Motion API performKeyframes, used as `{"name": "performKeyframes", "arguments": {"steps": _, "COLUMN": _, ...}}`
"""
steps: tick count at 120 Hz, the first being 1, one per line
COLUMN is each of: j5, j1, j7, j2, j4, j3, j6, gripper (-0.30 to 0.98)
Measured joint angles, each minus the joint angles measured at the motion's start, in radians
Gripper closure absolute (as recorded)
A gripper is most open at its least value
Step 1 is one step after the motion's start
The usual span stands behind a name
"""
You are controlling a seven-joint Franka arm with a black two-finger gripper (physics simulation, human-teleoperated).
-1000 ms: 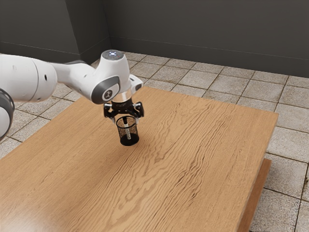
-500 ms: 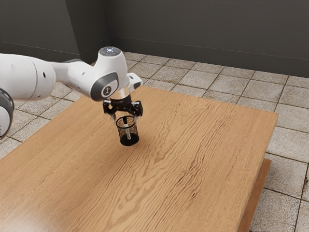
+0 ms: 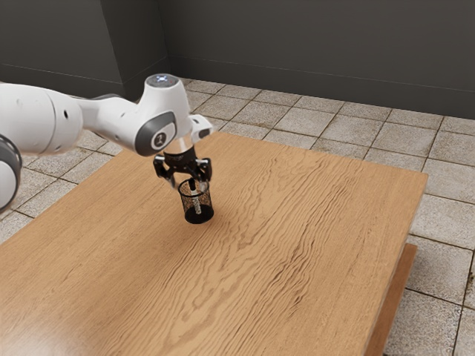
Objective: Take the marker out of the pen holder and place it to the left of the pen holder.
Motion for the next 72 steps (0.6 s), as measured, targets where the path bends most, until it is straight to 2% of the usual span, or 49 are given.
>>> {"name": "performKeyframes", "arguments": {"steps": 9, "j5": -0.003, "j1": 0.011, "j7": 0.013, "j2": -0.002, "j4": 0.000, "j3": -0.002, "j6": 0.000, "gripper": 0.14}}
{"name": "performKeyframes", "arguments": {"steps": 41, "j5": -0.086, "j1": 0.015, "j7": 0.110, "j2": -0.004, "j4": 0.005, "j3": -0.006, "j6": -0.044, "gripper": 0.13}}
{"name": "performKeyframes", "arguments": {"steps": 72, "j5": -0.094, "j1": 0.012, "j7": 0.191, "j2": 0.000, "j4": 0.029, "j3": -0.030, "j6": -0.073, "gripper": 0.13}}
